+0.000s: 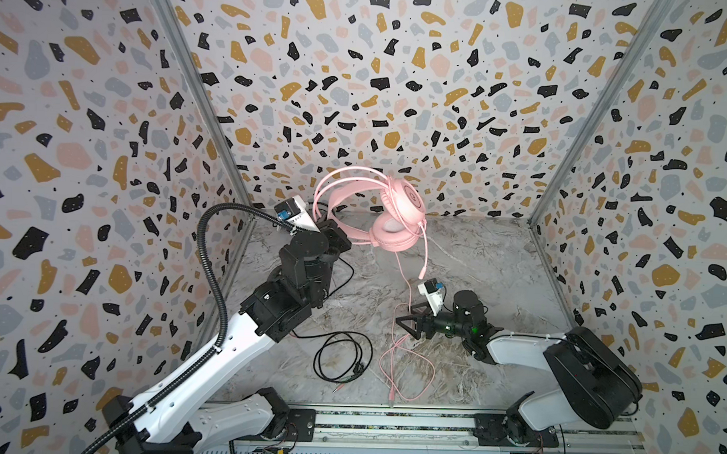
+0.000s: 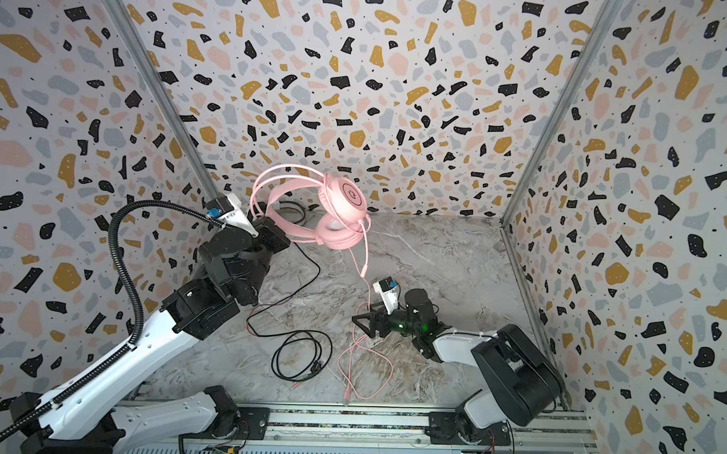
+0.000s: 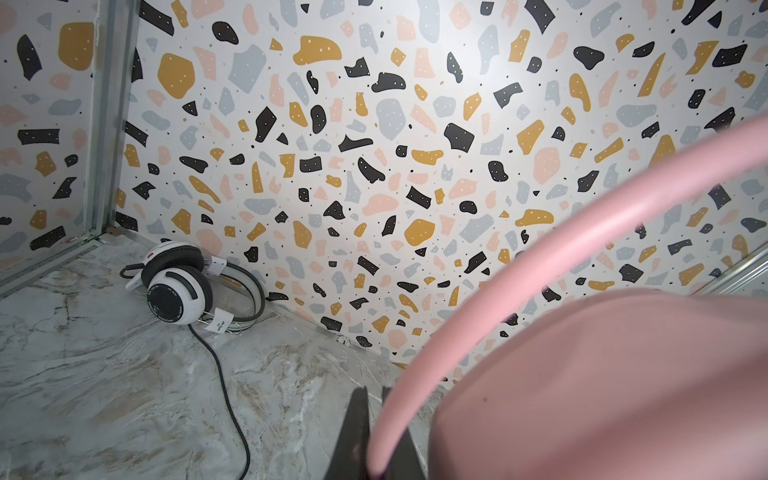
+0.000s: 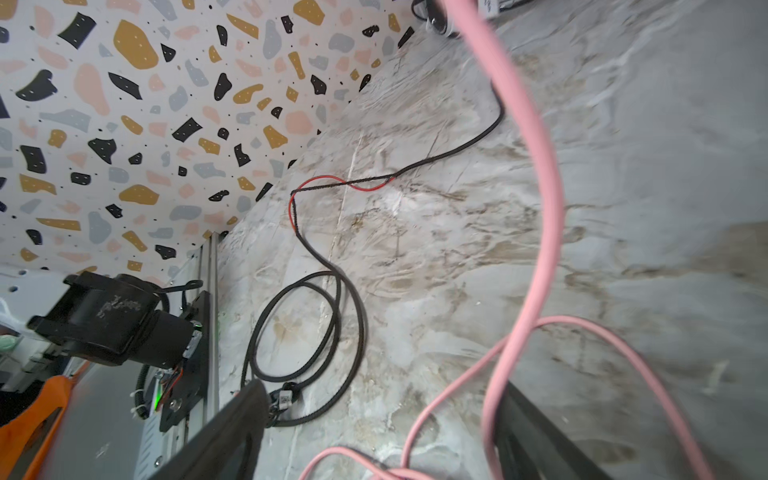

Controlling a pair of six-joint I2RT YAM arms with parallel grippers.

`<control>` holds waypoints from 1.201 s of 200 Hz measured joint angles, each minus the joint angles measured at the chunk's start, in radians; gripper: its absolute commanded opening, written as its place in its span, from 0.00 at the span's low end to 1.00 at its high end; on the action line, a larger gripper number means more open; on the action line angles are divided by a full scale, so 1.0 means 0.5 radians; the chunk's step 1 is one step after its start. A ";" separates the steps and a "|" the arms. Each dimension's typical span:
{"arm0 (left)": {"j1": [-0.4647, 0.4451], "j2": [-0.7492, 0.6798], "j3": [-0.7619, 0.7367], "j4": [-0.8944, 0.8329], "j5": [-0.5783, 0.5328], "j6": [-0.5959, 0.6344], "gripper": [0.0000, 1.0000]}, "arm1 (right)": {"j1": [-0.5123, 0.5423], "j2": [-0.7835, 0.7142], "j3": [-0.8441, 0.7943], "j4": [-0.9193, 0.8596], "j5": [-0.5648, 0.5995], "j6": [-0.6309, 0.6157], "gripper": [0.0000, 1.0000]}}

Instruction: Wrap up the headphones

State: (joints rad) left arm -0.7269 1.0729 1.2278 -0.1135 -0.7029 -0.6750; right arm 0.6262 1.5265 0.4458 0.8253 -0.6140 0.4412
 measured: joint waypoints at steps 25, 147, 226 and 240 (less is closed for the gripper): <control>0.000 0.014 0.057 -0.035 0.014 -0.004 0.00 | 0.064 0.216 -0.027 0.327 0.005 0.125 0.15; 0.016 0.407 0.142 0.047 -0.089 -0.078 0.00 | 0.922 -0.462 0.140 -0.608 0.805 -0.076 0.00; 0.198 0.655 0.126 0.155 -0.230 -0.068 0.00 | 1.645 -0.933 0.566 -1.535 1.441 -0.174 0.00; 0.212 0.745 0.104 0.167 -0.269 -0.050 0.00 | 1.679 -0.996 0.670 -1.656 1.553 -0.191 0.00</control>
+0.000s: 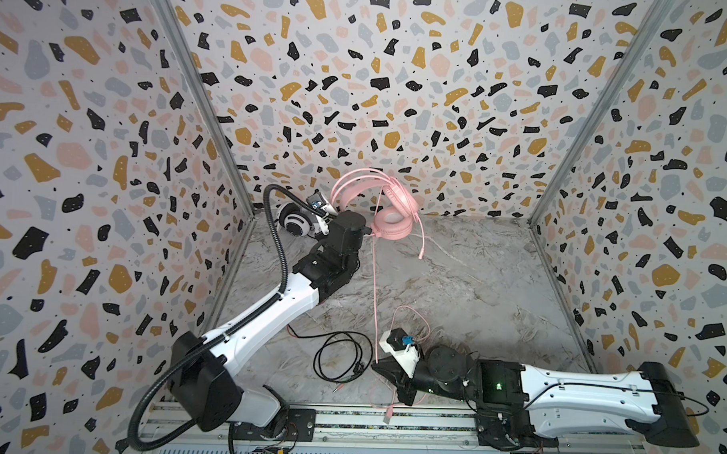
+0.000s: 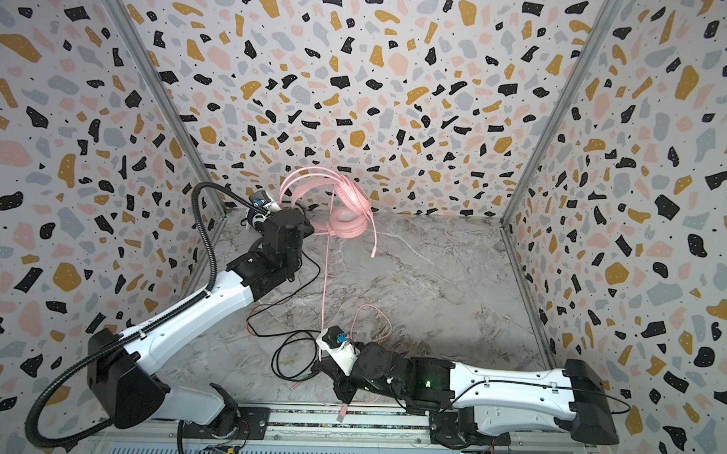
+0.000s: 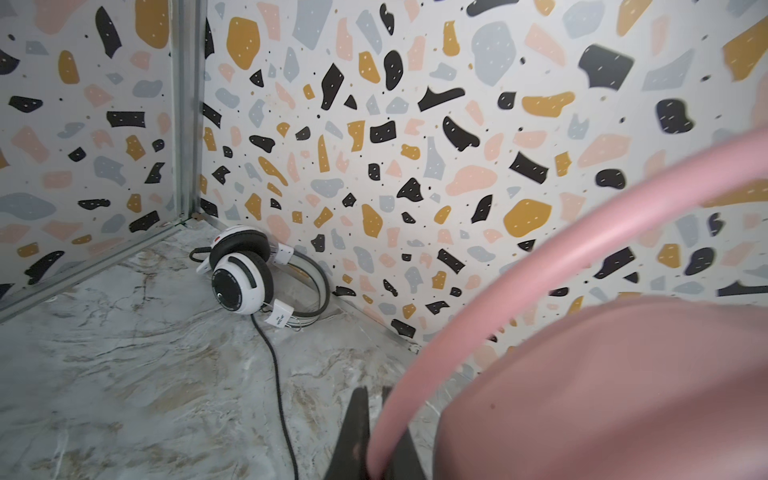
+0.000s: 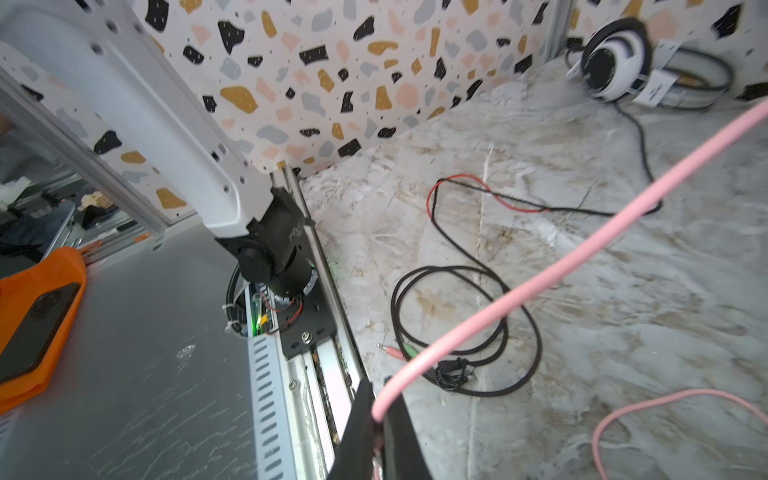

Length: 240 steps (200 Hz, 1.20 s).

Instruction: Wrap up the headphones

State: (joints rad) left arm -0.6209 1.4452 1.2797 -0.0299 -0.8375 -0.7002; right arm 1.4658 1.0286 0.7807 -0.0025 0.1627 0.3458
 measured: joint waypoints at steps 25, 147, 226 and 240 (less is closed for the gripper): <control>0.002 0.073 -0.153 0.030 -0.023 0.026 0.00 | 0.021 -0.101 0.137 -0.222 0.178 -0.044 0.00; -0.242 -0.181 -0.567 0.134 0.233 0.691 0.00 | -0.452 -0.382 0.767 -0.748 0.838 -0.620 0.00; -0.241 -0.659 -0.810 0.011 0.984 0.966 0.00 | -1.572 -0.143 0.808 -0.681 0.346 -0.875 0.00; -0.241 -0.696 -0.810 -0.015 1.118 0.973 0.00 | -1.741 -0.075 0.808 -0.658 0.160 -0.872 0.00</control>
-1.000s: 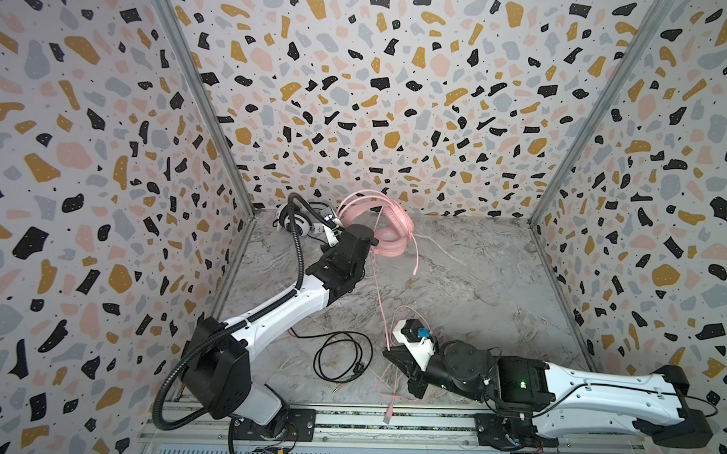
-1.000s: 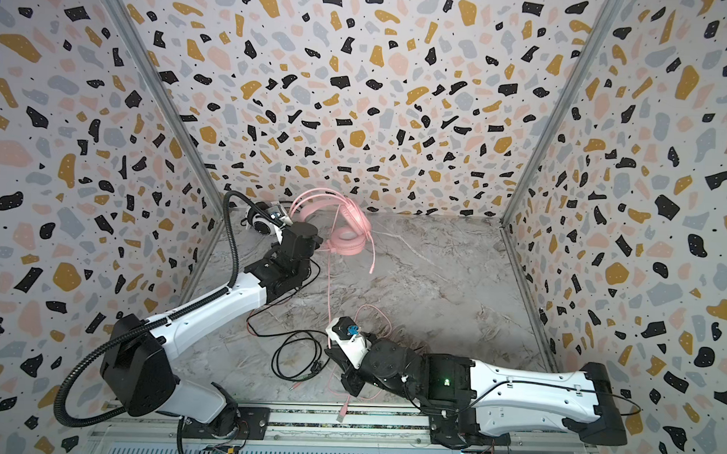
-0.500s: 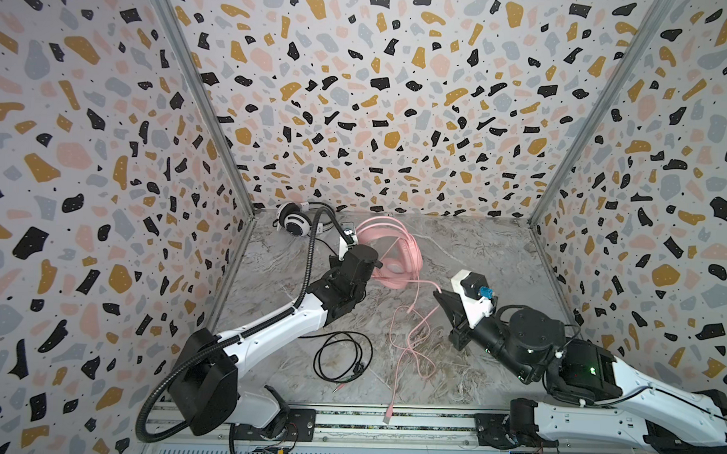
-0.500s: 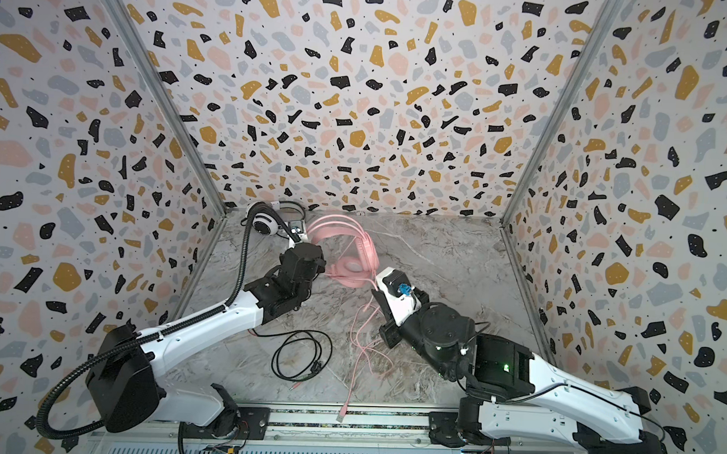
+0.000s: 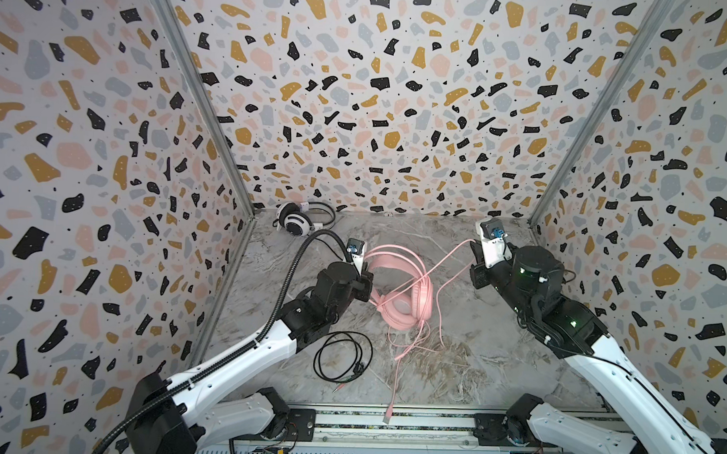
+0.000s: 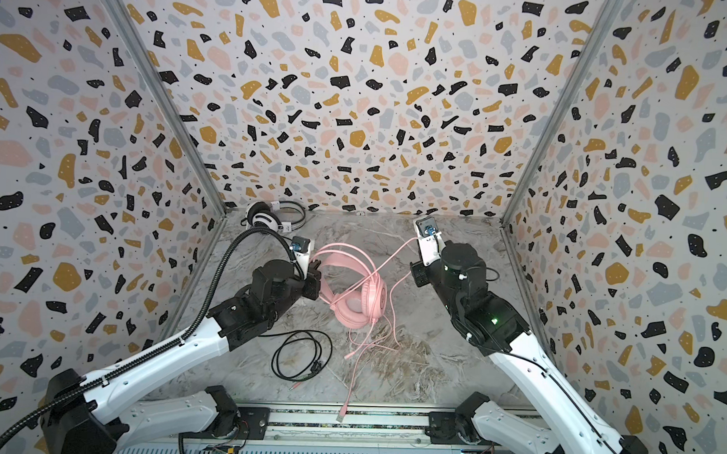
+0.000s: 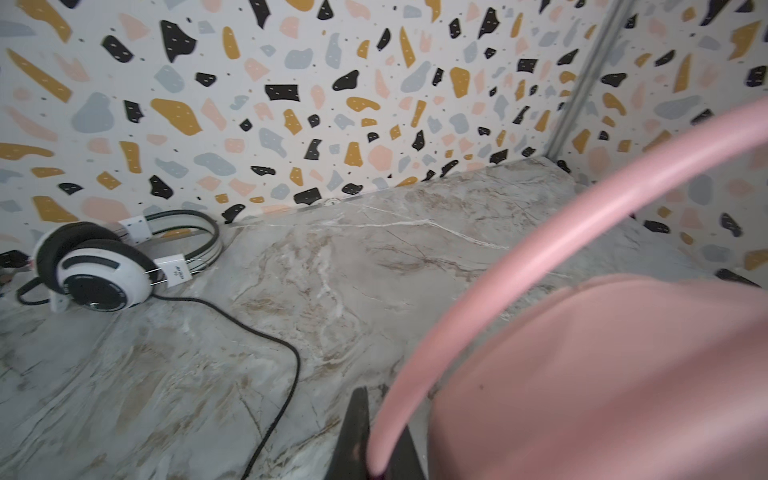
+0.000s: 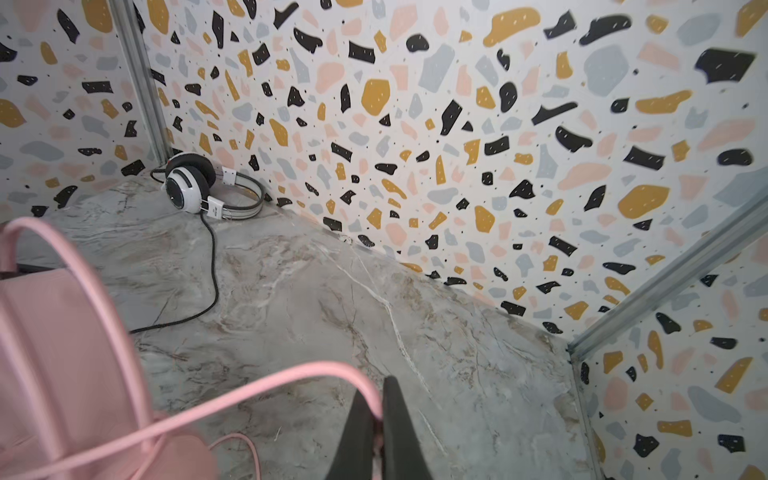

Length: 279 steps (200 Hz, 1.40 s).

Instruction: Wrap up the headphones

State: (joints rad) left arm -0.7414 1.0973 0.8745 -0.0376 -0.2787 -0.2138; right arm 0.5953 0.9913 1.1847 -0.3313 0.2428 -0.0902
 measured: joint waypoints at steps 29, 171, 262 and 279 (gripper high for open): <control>0.015 -0.066 -0.005 -0.021 0.259 -0.045 0.00 | -0.209 0.073 -0.051 0.112 -0.385 0.068 0.00; 0.134 -0.112 -0.024 0.198 0.964 -0.570 0.00 | -0.307 0.001 -0.945 1.152 -1.568 0.675 0.02; 0.226 -0.072 0.111 0.306 0.970 -0.797 0.00 | -0.311 -0.121 -1.186 1.617 -1.785 0.949 0.12; 0.226 -0.029 0.111 0.399 1.026 -0.901 0.00 | -0.311 -0.060 -1.189 1.676 -1.816 0.986 0.21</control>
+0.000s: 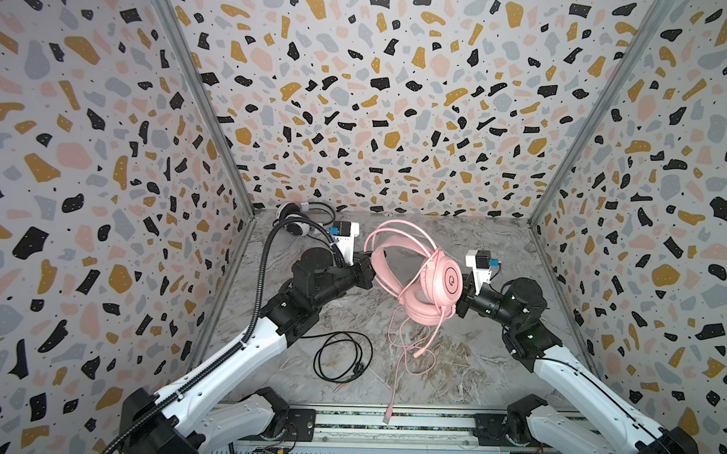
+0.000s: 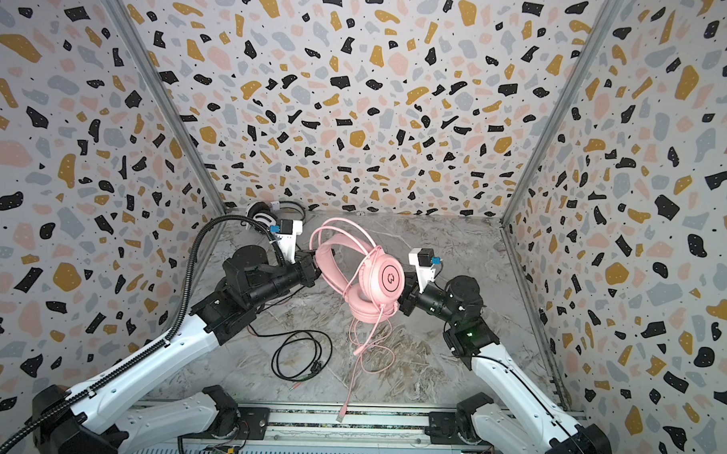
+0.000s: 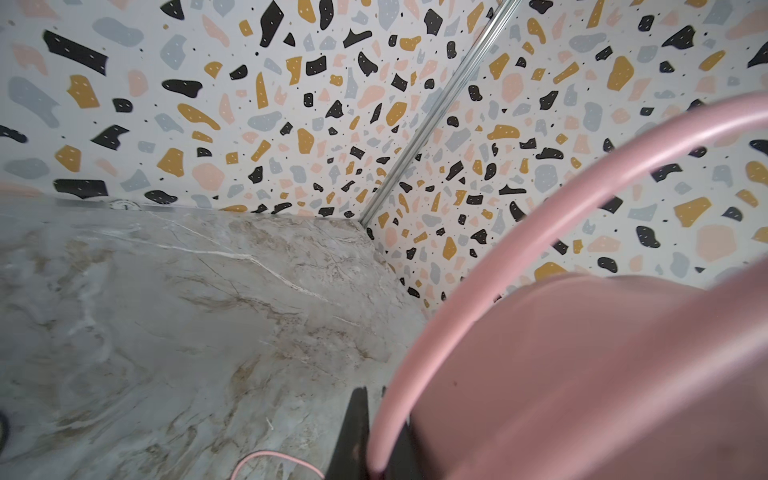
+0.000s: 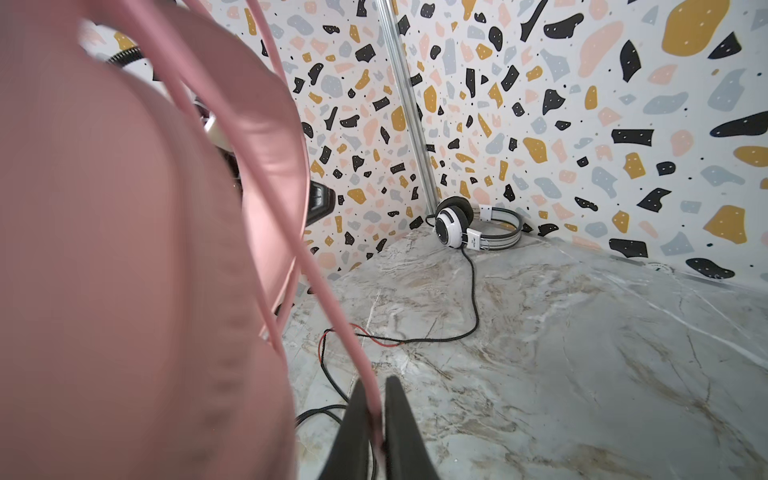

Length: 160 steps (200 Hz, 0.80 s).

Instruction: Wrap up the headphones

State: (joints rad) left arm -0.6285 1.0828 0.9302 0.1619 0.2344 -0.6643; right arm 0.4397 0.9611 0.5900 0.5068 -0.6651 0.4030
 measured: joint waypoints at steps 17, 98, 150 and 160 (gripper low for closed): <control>0.000 0.022 0.032 0.060 0.051 -0.083 0.00 | 0.000 0.105 -0.002 0.047 -0.033 0.025 0.37; 0.000 -0.007 0.334 0.004 0.035 -0.124 0.00 | 0.166 0.488 -0.006 0.465 -0.107 0.185 0.53; 0.000 0.025 0.533 -0.101 -0.141 -0.167 0.00 | 0.317 0.660 -0.239 0.735 -0.067 0.237 0.53; 0.001 0.043 0.577 -0.101 -0.176 -0.183 0.00 | 0.351 0.726 -0.284 0.776 -0.053 0.246 0.52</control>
State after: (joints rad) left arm -0.6281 1.1046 1.2186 0.1112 0.1463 -0.7559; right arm 0.6151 1.3239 0.4480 0.8948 -0.6914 0.5259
